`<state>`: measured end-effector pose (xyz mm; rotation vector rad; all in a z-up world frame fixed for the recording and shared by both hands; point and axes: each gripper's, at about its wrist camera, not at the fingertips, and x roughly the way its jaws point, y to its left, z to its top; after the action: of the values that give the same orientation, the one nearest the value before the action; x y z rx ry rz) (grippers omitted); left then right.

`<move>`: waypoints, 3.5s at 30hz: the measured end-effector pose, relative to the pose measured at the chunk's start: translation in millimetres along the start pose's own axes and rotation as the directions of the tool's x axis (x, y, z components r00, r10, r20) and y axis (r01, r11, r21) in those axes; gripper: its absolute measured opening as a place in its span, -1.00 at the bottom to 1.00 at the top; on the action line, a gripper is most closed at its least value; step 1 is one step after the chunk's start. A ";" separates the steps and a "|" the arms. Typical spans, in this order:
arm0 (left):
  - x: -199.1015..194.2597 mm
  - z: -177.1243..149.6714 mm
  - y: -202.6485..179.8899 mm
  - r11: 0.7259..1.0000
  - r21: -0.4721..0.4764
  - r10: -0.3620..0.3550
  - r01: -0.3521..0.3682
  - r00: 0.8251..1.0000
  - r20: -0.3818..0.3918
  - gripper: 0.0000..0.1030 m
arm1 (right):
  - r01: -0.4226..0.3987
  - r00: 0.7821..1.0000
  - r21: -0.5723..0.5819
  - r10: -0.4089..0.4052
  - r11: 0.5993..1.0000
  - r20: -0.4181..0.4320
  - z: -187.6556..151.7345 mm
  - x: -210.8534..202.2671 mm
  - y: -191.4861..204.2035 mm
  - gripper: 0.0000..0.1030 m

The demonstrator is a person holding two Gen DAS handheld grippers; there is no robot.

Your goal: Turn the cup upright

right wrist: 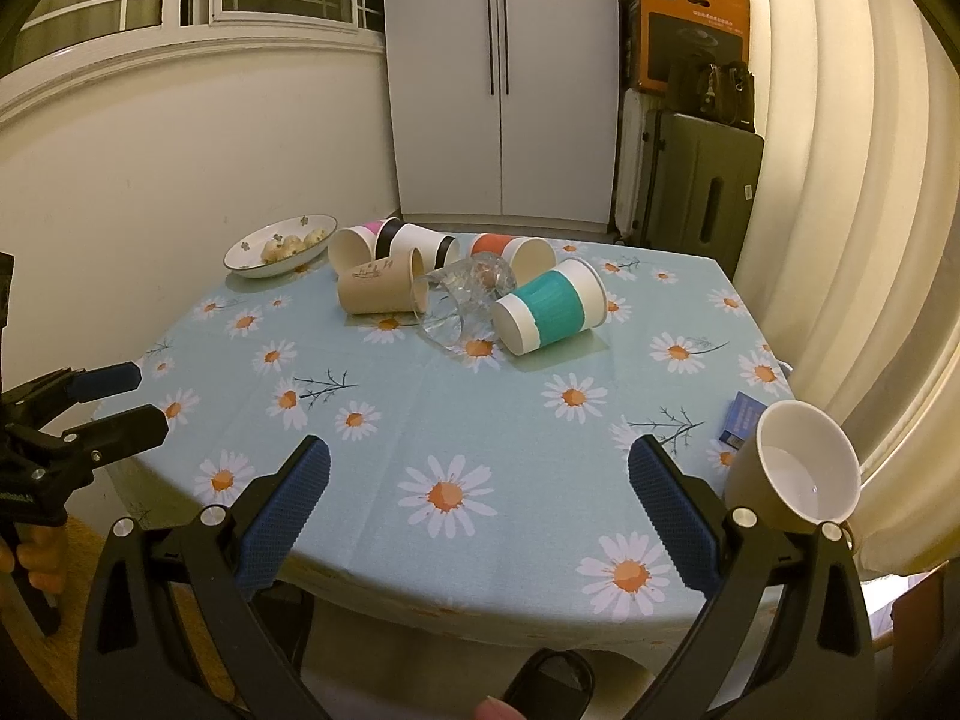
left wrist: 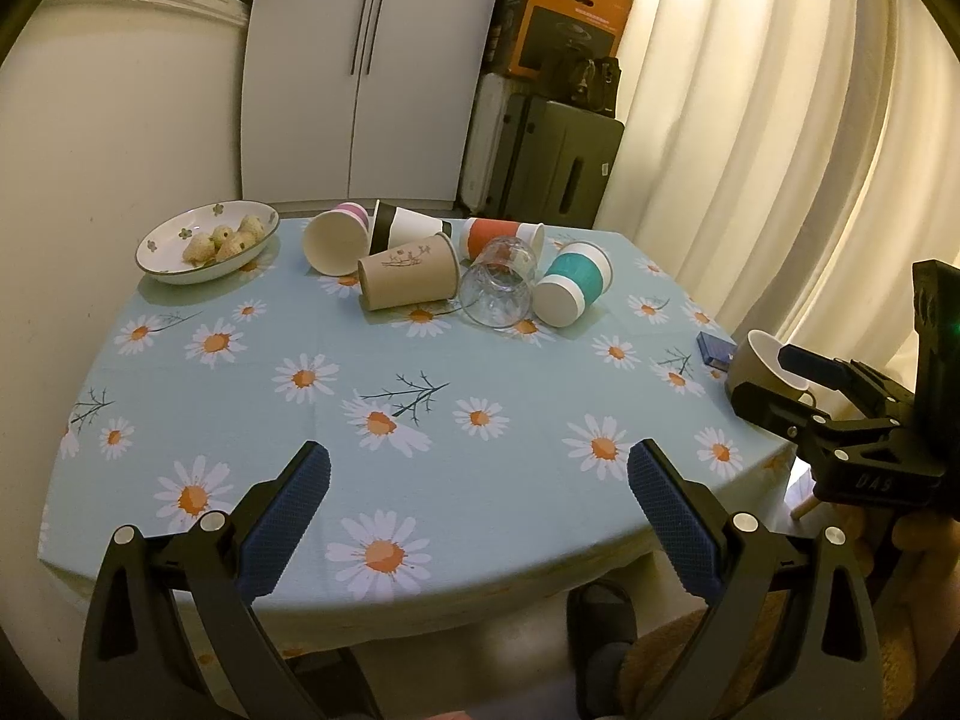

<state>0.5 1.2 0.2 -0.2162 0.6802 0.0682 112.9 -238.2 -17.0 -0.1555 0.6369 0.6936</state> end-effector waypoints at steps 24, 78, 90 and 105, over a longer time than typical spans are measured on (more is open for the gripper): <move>0.4 -1.6 0.9 1.000 -0.007 -0.001 0.001 1.000 0.000 0.88 | 0.001 1.000 0.002 -0.001 1.000 -0.002 -2.3 2.6 2.1 0.92; 105.6 114.1 13.8 0.913 -0.221 -0.380 0.343 0.912 -0.153 0.87 | -0.140 0.949 0.601 0.280 0.787 -0.145 94.4 138.7 -106.4 0.57; 153.6 127.5 12.1 0.883 -0.283 -0.438 0.374 0.874 -0.212 0.86 | -0.050 0.917 0.729 0.321 0.683 -0.237 89.9 198.3 -137.2 0.47; 173.6 124.1 18.7 0.876 -0.319 -0.442 0.361 0.866 -0.232 0.86 | -0.023 0.884 0.801 0.387 0.599 -0.264 73.9 229.6 -147.5 0.24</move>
<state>209.3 45.4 -18.8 -0.6377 0.9159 -0.2880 378.9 -200.6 -104.9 0.6343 1.3501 0.5492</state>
